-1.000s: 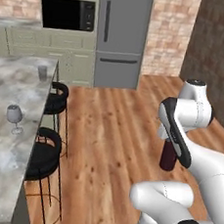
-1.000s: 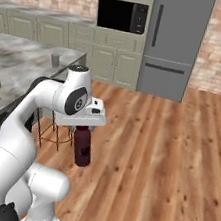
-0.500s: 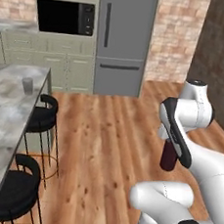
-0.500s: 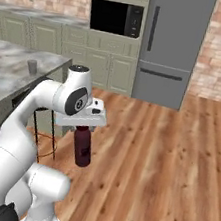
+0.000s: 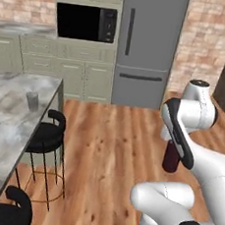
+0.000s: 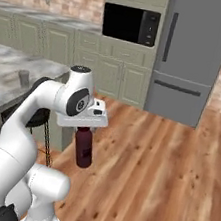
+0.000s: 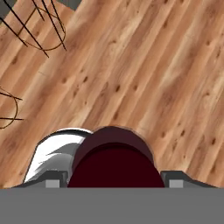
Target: There is a wine glass and glass cup on the dining counter. Place the wine bottle next to the wine glass and the juice bottle next to the glass cup.
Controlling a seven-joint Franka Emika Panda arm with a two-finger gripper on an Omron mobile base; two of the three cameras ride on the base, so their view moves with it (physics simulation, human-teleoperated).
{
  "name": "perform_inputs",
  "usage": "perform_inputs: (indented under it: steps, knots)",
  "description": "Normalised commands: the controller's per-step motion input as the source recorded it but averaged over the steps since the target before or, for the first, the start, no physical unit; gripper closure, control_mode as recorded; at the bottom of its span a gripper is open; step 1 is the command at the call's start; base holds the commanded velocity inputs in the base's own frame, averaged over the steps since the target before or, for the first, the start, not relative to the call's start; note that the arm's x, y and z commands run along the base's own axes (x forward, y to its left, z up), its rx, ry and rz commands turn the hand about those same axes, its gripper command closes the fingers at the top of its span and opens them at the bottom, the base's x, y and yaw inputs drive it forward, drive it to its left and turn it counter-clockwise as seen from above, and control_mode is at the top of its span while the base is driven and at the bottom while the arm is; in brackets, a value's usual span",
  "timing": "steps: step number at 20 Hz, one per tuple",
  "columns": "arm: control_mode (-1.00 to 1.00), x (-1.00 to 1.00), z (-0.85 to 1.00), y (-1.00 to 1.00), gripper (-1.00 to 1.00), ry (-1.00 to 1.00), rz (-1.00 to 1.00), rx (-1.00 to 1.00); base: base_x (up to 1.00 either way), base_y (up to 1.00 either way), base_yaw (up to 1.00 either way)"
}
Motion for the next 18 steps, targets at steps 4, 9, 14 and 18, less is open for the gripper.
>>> perform_inputs:
  steps: [4,9,14,18]
  knots:
    - [1.0,0.0,0.0,0.0,1.0,0.0,0.0,0.0,0.7,-0.14,0.47]
    - [1.0,0.0,0.0,0.0,1.0,0.0,0.0,0.0,0.63,-0.06,0.55]
    - [1.0,0.0,0.0,0.0,1.0,0.0,0.0,0.0,0.57,-0.05,0.61]
    - [1.0,0.0,0.0,0.0,1.0,0.0,0.0,0.0,0.55,-0.14,0.58]
